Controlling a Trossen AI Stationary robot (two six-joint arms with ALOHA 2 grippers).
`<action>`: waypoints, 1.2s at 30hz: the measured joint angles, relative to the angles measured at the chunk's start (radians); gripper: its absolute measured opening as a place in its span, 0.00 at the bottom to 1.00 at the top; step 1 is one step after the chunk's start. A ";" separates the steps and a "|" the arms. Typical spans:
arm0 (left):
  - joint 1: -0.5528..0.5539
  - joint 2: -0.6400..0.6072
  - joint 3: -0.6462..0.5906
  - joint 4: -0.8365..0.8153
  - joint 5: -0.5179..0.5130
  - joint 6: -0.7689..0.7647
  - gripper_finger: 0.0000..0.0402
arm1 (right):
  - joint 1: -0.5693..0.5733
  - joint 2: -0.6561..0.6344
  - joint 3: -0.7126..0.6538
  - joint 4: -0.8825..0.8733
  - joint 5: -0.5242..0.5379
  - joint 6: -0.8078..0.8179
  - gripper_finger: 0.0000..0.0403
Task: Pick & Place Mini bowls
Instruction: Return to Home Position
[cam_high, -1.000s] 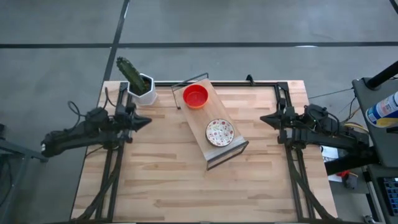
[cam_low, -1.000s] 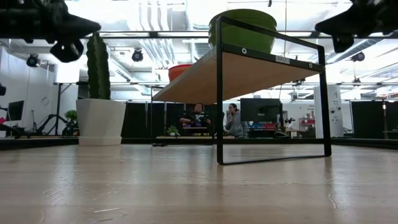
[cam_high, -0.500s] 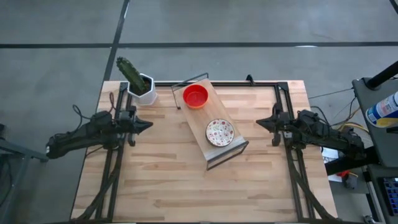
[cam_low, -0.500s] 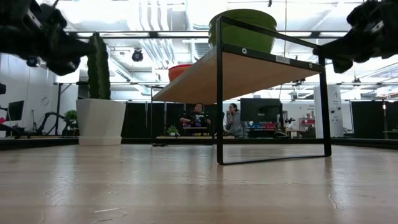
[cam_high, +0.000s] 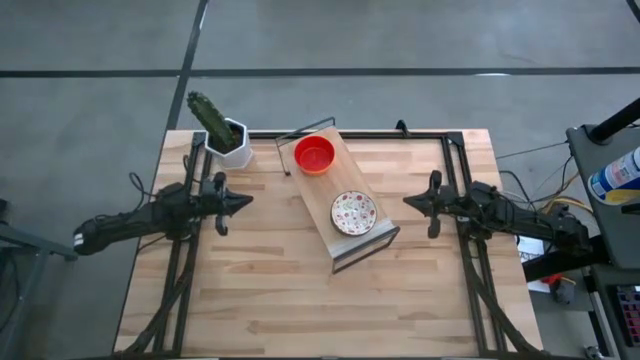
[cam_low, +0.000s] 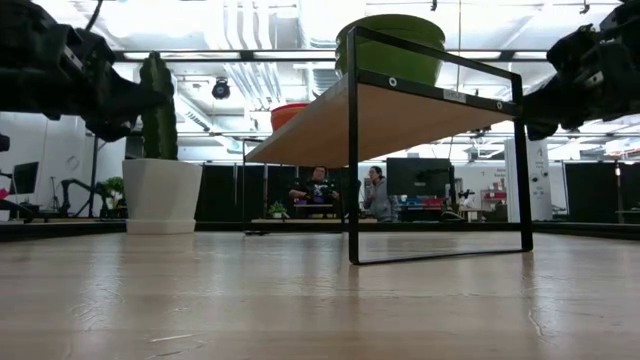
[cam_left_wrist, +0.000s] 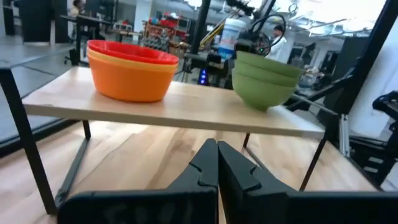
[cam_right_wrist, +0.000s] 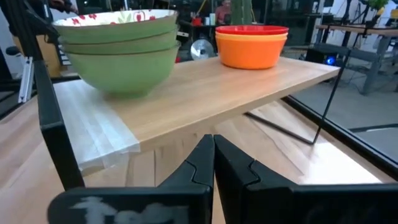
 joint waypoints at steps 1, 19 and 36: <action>0.000 0.008 0.000 -0.001 0.000 0.000 0.00 | 0.000 0.003 0.000 0.000 0.001 0.000 0.02; 0.000 0.012 -0.001 -0.001 -0.001 -0.001 0.00 | 0.000 0.023 0.001 0.000 0.000 0.000 0.02; 0.000 0.012 -0.001 -0.001 -0.001 -0.001 0.00 | 0.000 0.023 0.001 0.000 0.000 0.000 0.02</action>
